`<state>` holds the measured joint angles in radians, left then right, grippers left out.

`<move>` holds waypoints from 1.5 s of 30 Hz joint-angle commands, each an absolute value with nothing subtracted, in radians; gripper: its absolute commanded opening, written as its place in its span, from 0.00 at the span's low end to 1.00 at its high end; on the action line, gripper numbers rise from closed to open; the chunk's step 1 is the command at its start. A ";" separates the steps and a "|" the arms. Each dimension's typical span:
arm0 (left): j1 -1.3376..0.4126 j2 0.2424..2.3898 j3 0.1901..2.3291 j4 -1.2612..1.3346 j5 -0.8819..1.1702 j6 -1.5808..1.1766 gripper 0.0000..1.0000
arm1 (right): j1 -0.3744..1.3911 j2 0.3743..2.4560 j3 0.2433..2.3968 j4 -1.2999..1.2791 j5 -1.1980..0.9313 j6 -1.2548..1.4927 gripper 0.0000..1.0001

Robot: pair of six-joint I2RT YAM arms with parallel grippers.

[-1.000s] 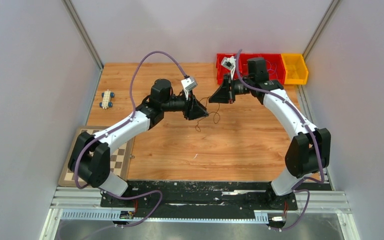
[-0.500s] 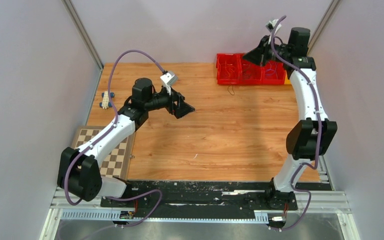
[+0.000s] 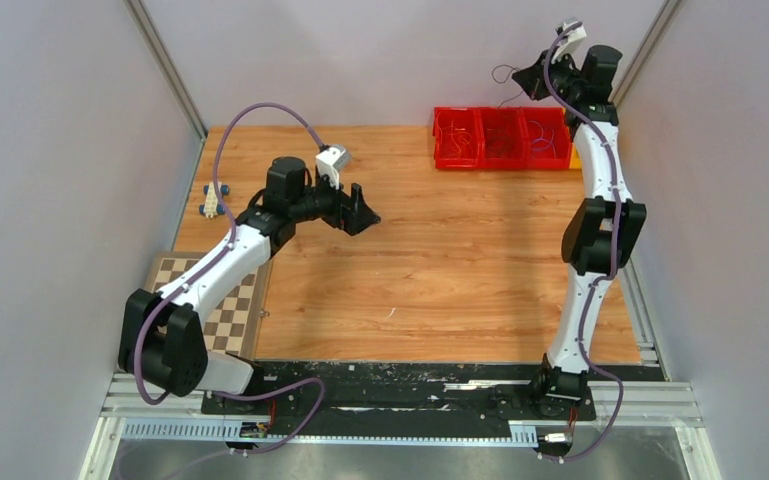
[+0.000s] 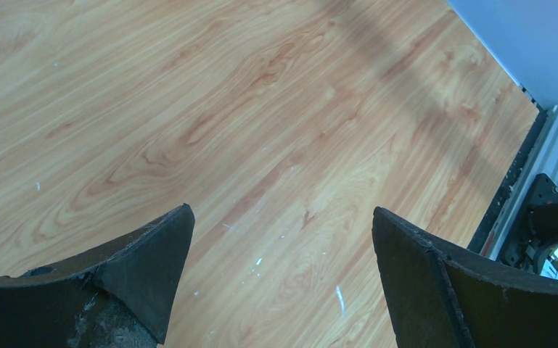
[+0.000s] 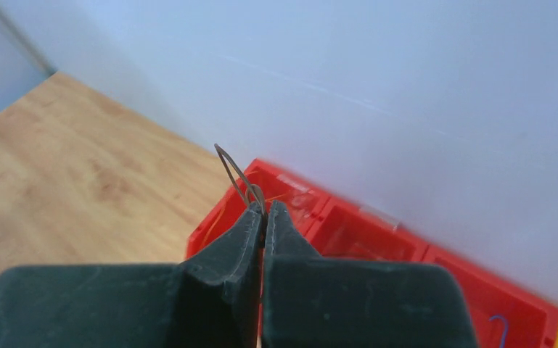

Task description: Untangle the cables

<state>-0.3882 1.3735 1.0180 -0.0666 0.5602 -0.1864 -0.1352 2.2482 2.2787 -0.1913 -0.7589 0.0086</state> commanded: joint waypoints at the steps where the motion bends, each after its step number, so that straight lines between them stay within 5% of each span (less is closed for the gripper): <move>1: -0.370 1.404 1.085 -0.107 0.549 -0.188 1.00 | -0.136 2.346 2.363 0.069 -0.637 0.063 0.00; 14: -0.346 1.447 1.121 -0.165 0.537 -0.174 1.00 | -0.148 2.459 2.196 0.160 -0.554 -0.063 0.00; 29: -0.333 1.467 1.145 -0.205 0.539 -0.169 1.00 | -0.113 2.516 2.159 -0.030 -0.503 -0.293 0.01; 31: -0.333 1.461 1.136 -0.207 0.536 -0.168 1.00 | -0.101 2.524 2.167 -0.047 -0.481 -0.322 0.05; 34: -0.333 1.450 1.129 -0.212 0.529 -0.165 1.00 | -0.095 2.527 2.171 -0.049 -0.460 -0.329 0.23; 45: -0.331 1.412 1.124 -0.232 0.488 -0.142 1.00 | -0.096 2.390 2.152 -0.049 -0.489 -0.283 0.56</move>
<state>-0.3374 1.4681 1.1061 -0.2295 0.5102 -0.1688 -0.0910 2.5175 2.1345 -0.0719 -0.4728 -0.2893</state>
